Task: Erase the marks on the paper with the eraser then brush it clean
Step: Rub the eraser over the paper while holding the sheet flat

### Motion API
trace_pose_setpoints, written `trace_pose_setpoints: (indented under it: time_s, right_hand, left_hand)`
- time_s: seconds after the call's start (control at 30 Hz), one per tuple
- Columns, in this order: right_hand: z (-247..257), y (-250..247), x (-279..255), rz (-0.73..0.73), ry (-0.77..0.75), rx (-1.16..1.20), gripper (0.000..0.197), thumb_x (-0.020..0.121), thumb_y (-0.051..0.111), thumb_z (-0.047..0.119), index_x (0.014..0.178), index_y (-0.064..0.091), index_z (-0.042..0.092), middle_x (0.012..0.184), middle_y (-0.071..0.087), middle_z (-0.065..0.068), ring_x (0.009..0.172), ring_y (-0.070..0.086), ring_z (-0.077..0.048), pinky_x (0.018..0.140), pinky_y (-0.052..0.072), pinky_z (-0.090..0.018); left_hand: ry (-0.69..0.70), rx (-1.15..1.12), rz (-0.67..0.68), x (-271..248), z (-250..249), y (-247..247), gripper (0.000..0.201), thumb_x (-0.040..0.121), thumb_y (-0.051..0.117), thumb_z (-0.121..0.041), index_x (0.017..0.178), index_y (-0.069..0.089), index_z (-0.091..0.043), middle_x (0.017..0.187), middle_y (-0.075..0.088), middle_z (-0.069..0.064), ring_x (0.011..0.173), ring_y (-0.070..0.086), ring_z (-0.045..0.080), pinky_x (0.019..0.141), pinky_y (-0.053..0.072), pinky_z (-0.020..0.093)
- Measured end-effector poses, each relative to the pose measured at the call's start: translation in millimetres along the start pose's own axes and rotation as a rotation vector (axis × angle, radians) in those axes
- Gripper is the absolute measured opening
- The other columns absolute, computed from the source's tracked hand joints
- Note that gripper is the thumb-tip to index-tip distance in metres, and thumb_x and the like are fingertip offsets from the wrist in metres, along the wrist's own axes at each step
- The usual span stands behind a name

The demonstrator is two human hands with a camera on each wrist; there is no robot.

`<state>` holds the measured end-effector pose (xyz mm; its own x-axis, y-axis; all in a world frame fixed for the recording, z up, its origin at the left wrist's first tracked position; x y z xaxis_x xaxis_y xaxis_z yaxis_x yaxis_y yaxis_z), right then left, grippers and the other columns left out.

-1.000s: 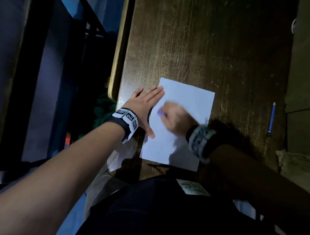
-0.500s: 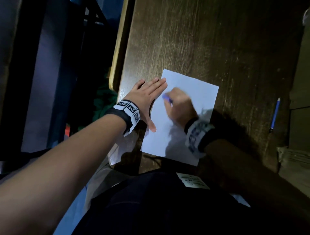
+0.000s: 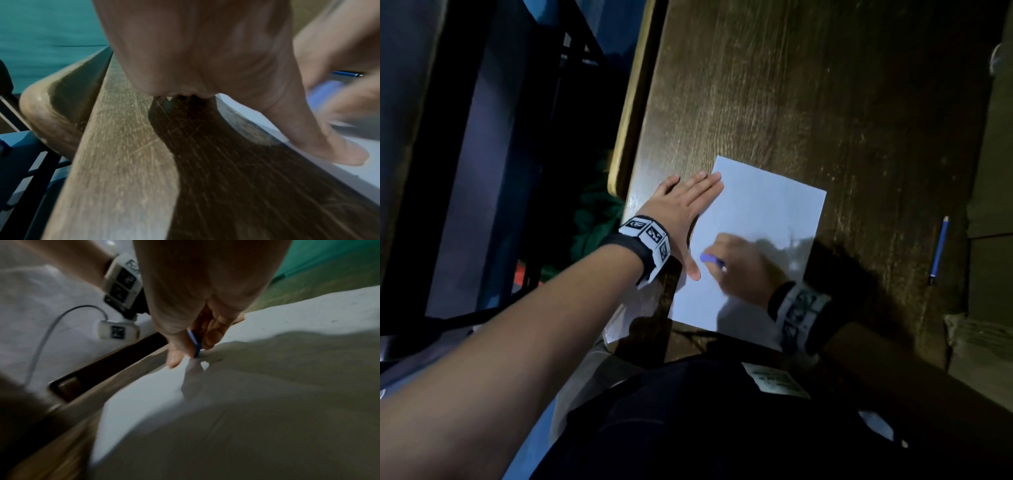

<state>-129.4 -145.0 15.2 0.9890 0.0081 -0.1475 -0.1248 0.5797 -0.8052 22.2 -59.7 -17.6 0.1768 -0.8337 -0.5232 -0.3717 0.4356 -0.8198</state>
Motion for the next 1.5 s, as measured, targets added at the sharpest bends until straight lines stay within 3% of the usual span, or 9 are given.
trace_pose_setpoints:
  time_s: [0.17,0.33,0.5,0.67,0.87,1.03,1.17,1.37,1.5]
  right_hand:
    - [-42,-26,43,-0.365,0.273,-0.080,0.011,0.087,0.061,0.006,0.079,0.067,0.002,0.077,0.060,-0.017,0.071,0.059,-0.033,0.069,0.045,-0.038]
    - [2,1,-9,-0.069,0.032,-0.042,0.017,0.073,0.067,-0.005,0.064,0.059,0.007,0.066,0.054,-0.012,0.062,0.056,-0.033,0.060,0.046,-0.038]
    - [-47,-26,43,-0.347,0.350,-0.080,0.012,0.089,0.060,0.009,0.084,0.068,0.003,0.082,0.060,-0.016,0.076,0.058,-0.032,0.071,0.047,-0.037]
    - [1,7,-10,-0.110,0.055,-0.015,0.012,0.078,0.064,-0.003,0.068,0.062,0.003,0.068,0.054,-0.014,0.063,0.054,-0.033,0.060,0.045,-0.041]
    - [-41,-23,38,-0.368,0.302,-0.086,0.013,0.089,0.060,0.007,0.079,0.066,0.003,0.078,0.059,-0.017,0.072,0.058,-0.033,0.068,0.047,-0.038]
    - [-3,-2,-3,-0.067,0.068,0.006,0.020,0.076,0.067,-0.005,0.063,0.056,0.007,0.066,0.052,-0.013,0.061,0.053,-0.033,0.062,0.039,-0.037]
    - [-48,-29,45,-0.382,0.311,-0.058,0.012,0.087,0.062,0.007,0.075,0.064,0.005,0.075,0.057,-0.015,0.069,0.056,-0.031,0.067,0.044,-0.035]
    - [-5,0,-3,-0.093,0.114,0.019,0.015,0.077,0.067,0.000,0.066,0.060,0.007,0.067,0.054,-0.011,0.063,0.054,-0.028,0.062,0.045,-0.037]
    - [-57,-29,46,-0.325,0.358,-0.039,0.014,0.089,0.059,0.013,0.083,0.068,0.005,0.081,0.059,-0.013,0.074,0.058,-0.030,0.072,0.049,-0.037]
  left_hand:
    - [0.001,-0.010,0.020,-2,-4,-3,0.172,0.033,0.073,-0.094,0.160,-0.019,-0.023,0.166,-0.027,-0.008,0.152,-0.024,0.011,0.124,-0.010,0.044]
    - [-0.005,0.013,0.008,-2,-2,-3,0.172,0.033,0.074,-0.093,0.160,-0.019,-0.022,0.166,-0.027,-0.007,0.152,-0.024,0.013,0.124,-0.009,0.046]
    - [-0.009,0.018,0.010,-2,-7,-4,0.173,0.031,0.072,-0.095,0.160,-0.018,-0.022,0.167,-0.024,-0.007,0.153,-0.021,0.012,0.123,-0.008,0.044]
    - [-0.014,0.035,0.002,-3,-4,-5,0.172,0.034,0.075,-0.092,0.160,-0.019,-0.022,0.167,-0.025,-0.007,0.153,-0.022,0.012,0.125,-0.008,0.045]
    - [-0.009,0.016,0.011,-2,-7,-4,0.173,0.031,0.072,-0.095,0.160,-0.017,-0.021,0.167,-0.024,-0.007,0.153,-0.021,0.012,0.123,-0.008,0.045]
    - [-0.009,0.021,-0.008,-2,-3,-3,0.173,0.032,0.073,-0.094,0.160,-0.018,-0.022,0.167,-0.024,-0.006,0.153,-0.022,0.013,0.125,-0.007,0.045]
    - [-0.003,0.016,0.007,0,-4,-2,0.174,0.030,0.070,-0.097,0.160,-0.018,-0.022,0.167,-0.025,-0.007,0.153,-0.021,0.012,0.123,-0.009,0.044]
    - [-0.007,0.017,0.002,0,-2,-2,0.172,0.032,0.074,-0.093,0.160,-0.019,-0.023,0.167,-0.026,-0.008,0.153,-0.023,0.012,0.124,-0.008,0.044]
    - [-0.006,0.010,0.017,0,-4,-3,0.175,0.030,0.073,-0.094,0.160,-0.019,-0.023,0.166,-0.026,-0.008,0.153,-0.022,0.011,0.124,-0.009,0.044]
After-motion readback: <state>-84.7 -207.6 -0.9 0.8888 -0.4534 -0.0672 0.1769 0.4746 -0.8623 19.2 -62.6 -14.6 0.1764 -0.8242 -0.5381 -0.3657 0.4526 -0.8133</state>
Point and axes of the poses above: each hand's wrist, its own x-axis towards the middle knuckle, its own y-axis out of the palm, z = x × y, the point moved 2 cm from there along x, towards the middle knuckle
